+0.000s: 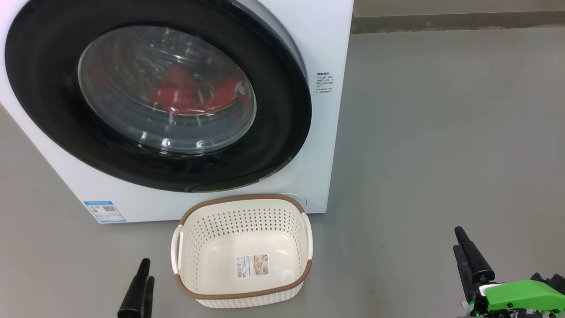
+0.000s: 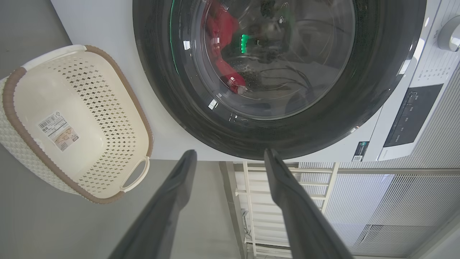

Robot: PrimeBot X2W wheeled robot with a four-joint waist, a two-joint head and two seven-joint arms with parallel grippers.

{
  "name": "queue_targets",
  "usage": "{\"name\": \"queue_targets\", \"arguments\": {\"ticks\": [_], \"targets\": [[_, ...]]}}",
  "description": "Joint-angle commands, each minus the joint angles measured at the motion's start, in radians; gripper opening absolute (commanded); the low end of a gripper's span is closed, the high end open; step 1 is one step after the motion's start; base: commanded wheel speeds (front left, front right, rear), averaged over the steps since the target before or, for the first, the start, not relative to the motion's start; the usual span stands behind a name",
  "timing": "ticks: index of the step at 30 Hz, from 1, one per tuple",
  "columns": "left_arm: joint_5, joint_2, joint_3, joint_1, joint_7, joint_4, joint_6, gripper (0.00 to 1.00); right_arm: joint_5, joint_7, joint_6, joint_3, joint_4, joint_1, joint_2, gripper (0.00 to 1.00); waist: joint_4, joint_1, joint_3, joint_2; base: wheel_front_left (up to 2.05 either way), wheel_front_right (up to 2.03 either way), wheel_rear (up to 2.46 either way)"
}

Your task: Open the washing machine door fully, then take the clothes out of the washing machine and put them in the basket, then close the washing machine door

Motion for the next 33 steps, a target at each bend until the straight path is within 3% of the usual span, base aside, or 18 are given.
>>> {"name": "queue_targets", "arguments": {"ticks": [1, 22, 33], "targets": [[0.028, 0.014, 0.003, -0.006, -0.013, -0.035, -0.001, 1.00, -0.031, -0.014, 0.000, 0.003, -0.029, -0.009, -0.017, 1.00, 0.001, -0.0001, 0.000, -0.0001, 0.00, 0.00, 0.00], [0.420, 0.016, -0.004, 0.009, -0.077, -0.084, 0.002, 1.00, -0.352, -0.077, 0.000, 0.024, -0.047, 0.016, -0.032, 1.00, 0.006, -0.0002, 0.006, -0.0001, 0.00, 0.00, 0.00], [0.571, 0.016, -0.016, 0.020, -0.107, -0.108, 0.019, 1.00, -0.493, -0.107, 0.000, 0.033, -0.066, 0.029, -0.038, 1.00, 0.009, -0.0002, 0.006, -0.0001, 0.00, 0.00, 0.00]]}}
